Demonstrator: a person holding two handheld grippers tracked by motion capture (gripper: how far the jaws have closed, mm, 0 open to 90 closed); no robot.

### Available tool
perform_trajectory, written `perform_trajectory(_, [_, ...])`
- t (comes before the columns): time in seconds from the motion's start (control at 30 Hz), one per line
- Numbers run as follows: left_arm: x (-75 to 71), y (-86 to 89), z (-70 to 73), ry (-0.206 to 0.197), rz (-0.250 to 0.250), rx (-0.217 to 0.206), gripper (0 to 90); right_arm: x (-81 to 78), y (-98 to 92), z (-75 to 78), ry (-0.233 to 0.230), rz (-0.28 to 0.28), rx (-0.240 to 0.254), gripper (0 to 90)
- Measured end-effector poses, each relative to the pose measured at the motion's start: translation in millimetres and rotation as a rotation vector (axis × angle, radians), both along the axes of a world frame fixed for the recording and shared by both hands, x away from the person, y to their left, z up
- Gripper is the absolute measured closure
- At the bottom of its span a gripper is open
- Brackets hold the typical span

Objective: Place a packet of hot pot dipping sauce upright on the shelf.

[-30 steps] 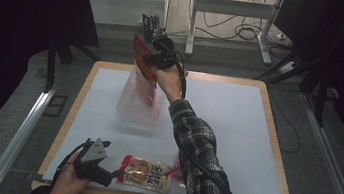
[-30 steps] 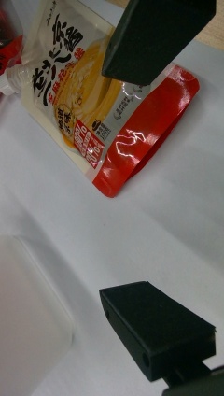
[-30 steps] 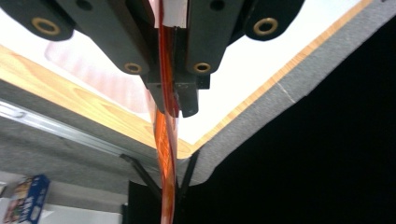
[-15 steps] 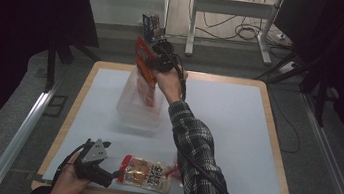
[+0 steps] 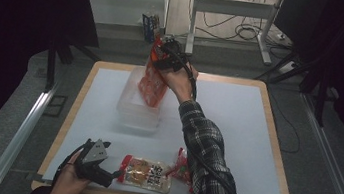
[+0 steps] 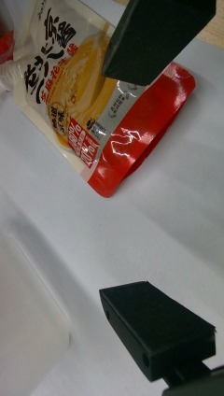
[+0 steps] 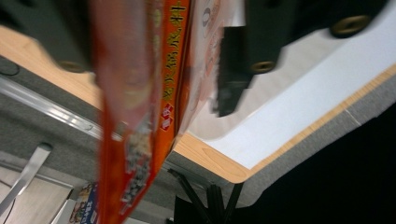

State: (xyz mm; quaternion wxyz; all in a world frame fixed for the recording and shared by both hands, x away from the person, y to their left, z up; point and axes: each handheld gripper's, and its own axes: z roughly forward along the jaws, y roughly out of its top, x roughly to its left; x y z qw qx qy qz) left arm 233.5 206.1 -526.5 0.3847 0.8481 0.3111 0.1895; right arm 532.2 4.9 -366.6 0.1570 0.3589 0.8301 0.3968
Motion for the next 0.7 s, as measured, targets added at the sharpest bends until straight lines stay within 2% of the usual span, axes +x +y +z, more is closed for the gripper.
perform_trajectory(0.13, [-0.2, -0.2, 0.3, -0.003, -0.001, 0.001, 0.0, 0.9, -4.6, -0.5, -0.006, 0.019, 0.009, 26.8])
perform_trajectory(0.27, [-0.1, -0.5, 0.1, -0.007, -0.002, 0.007, 0.0, 1.4, -6.5, -0.5, 0.004, 0.043, 0.016, 14.3])
perform_trajectory(0.33, [-0.1, -0.4, 0.0, -0.007, -0.003, 0.014, 0.0, -0.3, -7.0, -1.2, -0.024, 0.063, -0.009, 9.4])
perform_trajectory(0.4, [-0.2, -0.3, 0.1, -0.008, -0.004, 0.015, 0.0, -2.5, -8.5, -1.7, -0.054, 0.065, -0.059, 6.5])
perform_trajectory(0.43, [-0.2, -0.3, 0.0, -0.009, -0.004, 0.015, 0.0, -3.0, -9.7, -1.5, -0.061, 0.066, -0.067, 5.3])
perform_trajectory(0.57, [0.1, -0.3, -0.2, -0.008, -0.004, 0.015, 0.0, -5.1, -20.9, 2.1, -0.084, 0.076, -0.043, 2.2])
perform_trajectory(0.7, [-0.2, -0.5, -0.1, -0.010, -0.004, 0.018, 0.0, -8.4, -31.2, 2.9, -0.077, 0.078, -0.036, 0.1])
